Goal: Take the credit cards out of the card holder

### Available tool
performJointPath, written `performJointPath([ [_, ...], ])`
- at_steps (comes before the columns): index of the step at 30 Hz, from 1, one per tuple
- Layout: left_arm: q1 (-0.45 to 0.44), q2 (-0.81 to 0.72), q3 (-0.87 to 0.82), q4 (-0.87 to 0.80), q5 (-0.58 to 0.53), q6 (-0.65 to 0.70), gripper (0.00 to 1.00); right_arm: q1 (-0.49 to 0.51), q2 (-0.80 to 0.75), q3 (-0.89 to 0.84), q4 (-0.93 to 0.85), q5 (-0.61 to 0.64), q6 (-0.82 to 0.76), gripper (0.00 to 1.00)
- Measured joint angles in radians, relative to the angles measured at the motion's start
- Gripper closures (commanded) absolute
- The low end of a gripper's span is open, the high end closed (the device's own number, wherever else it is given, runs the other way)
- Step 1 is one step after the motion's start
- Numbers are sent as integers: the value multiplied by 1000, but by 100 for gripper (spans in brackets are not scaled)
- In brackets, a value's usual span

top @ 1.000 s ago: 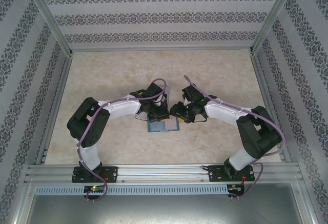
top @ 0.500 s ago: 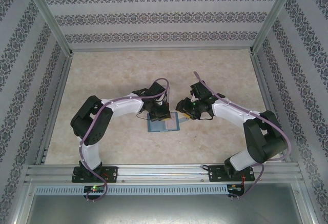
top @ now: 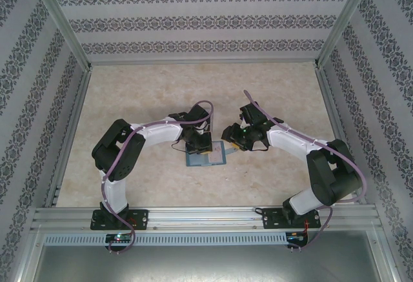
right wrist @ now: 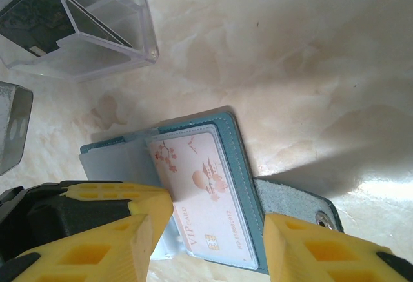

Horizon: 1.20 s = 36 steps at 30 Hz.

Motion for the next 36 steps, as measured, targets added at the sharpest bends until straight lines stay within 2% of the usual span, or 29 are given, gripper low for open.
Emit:
performJointPath([
  [14, -6, 12, 9, -1, 0, 6, 81, 3, 14, 0, 3, -17, 0, 50],
  [24, -6, 12, 18, -21, -11, 16, 80, 51, 129, 24, 80, -87, 11, 51],
  [36, -5, 12, 18, -58, -61, 17, 80, 51, 212, 46, 136, -165, 30, 51],
])
